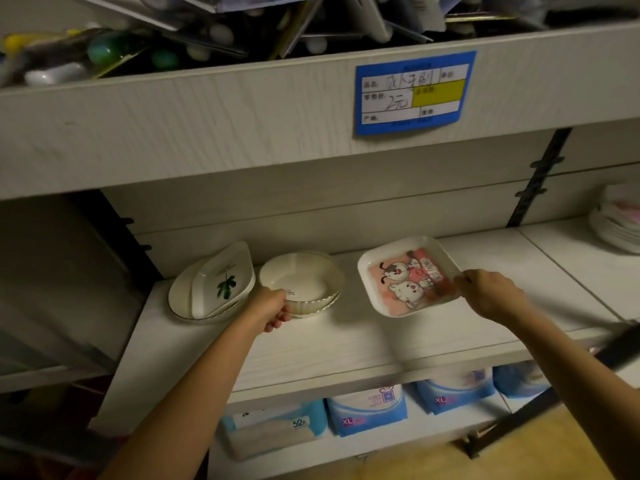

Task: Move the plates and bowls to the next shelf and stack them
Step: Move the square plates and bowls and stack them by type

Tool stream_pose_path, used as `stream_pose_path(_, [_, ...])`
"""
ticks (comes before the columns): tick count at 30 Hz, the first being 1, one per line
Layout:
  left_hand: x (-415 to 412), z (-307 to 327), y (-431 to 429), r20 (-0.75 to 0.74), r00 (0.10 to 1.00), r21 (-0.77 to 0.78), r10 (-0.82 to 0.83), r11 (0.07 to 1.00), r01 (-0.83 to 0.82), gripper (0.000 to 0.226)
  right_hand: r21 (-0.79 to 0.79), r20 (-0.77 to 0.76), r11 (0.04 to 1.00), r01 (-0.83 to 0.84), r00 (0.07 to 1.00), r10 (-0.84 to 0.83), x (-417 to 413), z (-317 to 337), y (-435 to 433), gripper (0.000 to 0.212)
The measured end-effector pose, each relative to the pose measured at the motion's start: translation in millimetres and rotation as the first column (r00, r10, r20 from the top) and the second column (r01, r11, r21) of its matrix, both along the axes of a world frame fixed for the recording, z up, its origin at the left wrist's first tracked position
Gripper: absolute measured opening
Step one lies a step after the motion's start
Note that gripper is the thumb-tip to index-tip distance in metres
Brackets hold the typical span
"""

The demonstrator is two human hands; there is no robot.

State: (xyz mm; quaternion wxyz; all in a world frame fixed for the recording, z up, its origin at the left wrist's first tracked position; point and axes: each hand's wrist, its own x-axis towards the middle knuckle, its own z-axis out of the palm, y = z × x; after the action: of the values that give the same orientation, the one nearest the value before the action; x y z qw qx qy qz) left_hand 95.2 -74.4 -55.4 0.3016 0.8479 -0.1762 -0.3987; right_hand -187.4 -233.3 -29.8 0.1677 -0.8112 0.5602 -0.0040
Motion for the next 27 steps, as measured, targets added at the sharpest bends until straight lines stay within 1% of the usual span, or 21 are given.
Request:
stream_pose_path(3, [0,4,0,0.035,0.999,-0.050,-0.010,0.999,0.012,0.036,-0.001,0.036,0.999,0.035,0.999,-0.035,-11,-2,2,0.029])
stream_pose_path(6, [-4,12,-2,0.096,0.993,-0.102,-0.071,0.991,0.080,0.036,0.009,0.075,0.996,0.088,0.993,-0.089,-27,-1,4,0.030])
stream_pose_path(10, [-17,29,-12,0.081,0.985,-0.142,-0.154,0.976,0.164,0.035,0.021,0.144,0.988,0.151,0.978,-0.152,-56,3,10,0.031])
stream_pose_path(13, [-36,40,-24,0.093,0.961,-0.128,-0.262,0.954,0.273,0.035,0.021,0.176,0.973,0.231,0.957,-0.231,-84,7,12,0.030])
stream_pose_path(16, [-64,45,-39,0.067,0.938,-0.135,-0.340,0.928,0.346,0.037,0.028,0.216,0.948,0.316,0.924,-0.315,-118,11,14,0.033])
stream_pose_path(20, [-115,51,-61,0.032,0.901,-0.161,-0.433,0.887,0.432,0.038,0.020,0.263,0.925,0.380,0.891,-0.371,-169,15,17,0.035])
stream_pose_path(24, [-173,50,-85,0.021,0.855,-0.152,-0.519,0.843,0.516,0.038,-0.024,0.291,0.909,0.415,0.873,-0.391,-228,15,20,0.035])
stream_pose_path(27, [-216,48,-96,0.008,0.821,-0.125,-0.571,0.814,0.567,0.036,-0.047,0.269,0.910,0.412,0.882,-0.386,-277,19,21,0.035])
